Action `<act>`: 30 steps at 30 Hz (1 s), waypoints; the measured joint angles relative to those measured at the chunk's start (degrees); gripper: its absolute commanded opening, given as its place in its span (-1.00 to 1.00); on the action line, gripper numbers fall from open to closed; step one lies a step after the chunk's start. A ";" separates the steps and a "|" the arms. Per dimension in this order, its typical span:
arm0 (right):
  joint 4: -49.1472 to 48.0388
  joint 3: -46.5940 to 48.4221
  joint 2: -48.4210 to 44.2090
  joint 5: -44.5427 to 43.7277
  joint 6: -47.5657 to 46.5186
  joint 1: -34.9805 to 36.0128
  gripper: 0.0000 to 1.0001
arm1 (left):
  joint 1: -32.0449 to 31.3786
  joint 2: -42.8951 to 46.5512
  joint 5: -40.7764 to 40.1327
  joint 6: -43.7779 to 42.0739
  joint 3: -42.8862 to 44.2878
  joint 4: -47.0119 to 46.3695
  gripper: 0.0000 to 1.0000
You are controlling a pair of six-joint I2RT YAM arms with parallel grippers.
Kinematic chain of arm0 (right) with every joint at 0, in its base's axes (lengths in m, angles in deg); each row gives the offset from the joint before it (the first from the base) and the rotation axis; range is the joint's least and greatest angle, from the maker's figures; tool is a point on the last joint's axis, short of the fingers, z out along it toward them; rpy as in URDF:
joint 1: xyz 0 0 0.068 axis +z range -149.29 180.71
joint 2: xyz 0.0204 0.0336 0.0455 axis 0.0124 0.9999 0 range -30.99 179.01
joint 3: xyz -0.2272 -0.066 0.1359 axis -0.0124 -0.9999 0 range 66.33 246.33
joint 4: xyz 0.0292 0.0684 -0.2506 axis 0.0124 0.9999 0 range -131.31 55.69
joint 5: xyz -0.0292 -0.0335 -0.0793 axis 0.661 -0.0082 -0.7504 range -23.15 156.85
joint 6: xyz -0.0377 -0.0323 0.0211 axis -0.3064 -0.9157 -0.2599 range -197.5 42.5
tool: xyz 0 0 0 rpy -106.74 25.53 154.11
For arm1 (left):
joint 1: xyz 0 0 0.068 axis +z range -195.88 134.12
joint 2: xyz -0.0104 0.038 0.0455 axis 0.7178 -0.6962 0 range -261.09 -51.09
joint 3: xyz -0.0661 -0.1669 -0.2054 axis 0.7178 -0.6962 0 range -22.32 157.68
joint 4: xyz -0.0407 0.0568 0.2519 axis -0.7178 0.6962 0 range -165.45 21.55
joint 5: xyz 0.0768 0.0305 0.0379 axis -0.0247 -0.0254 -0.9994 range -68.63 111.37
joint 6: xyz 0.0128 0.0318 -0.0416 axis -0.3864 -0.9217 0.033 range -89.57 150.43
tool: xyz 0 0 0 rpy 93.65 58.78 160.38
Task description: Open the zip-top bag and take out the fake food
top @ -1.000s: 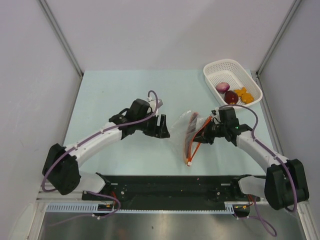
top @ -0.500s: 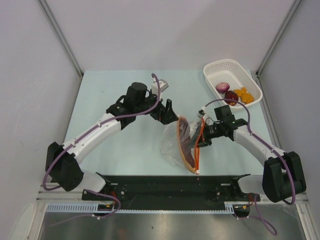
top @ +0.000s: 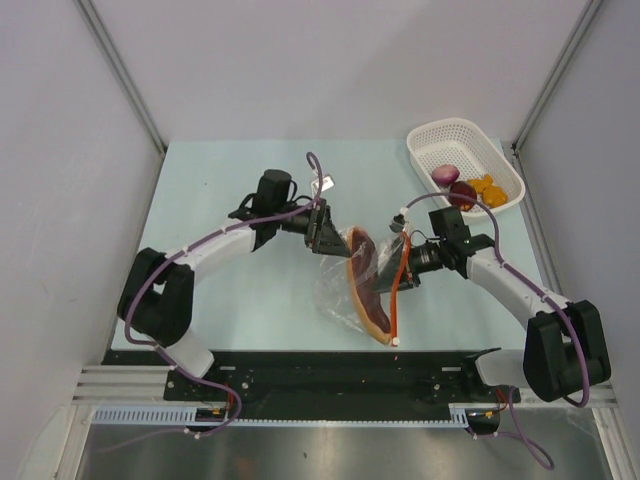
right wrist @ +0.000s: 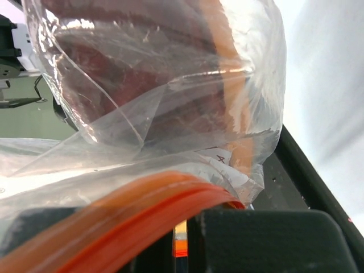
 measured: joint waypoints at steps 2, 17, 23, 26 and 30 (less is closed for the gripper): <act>-1.49 0.00 0.00 0.07 1.01 0.00 -1.00 | -0.66 -0.15 2.73 3.28 -1.73 -4.46 -0.08; -21.64 -11.10 -15.04 -15.06 19.04 2.73 0.43 | -0.79 6.56 -3.63 21.73 -11.21 -20.79 -0.99; -34.18 -16.61 -18.80 -24.92 24.94 9.60 0.40 | -2.14 9.94 -7.26 30.97 -17.33 -25.68 -1.00; -35.85 -16.31 -18.45 -27.69 24.48 10.14 0.07 | -3.13 10.25 -9.20 32.54 -17.68 -25.57 -0.99; -34.01 -13.42 -17.46 -30.42 22.32 9.81 -0.39 | -3.19 12.11 -12.50 32.98 -18.21 -22.62 -0.99</act>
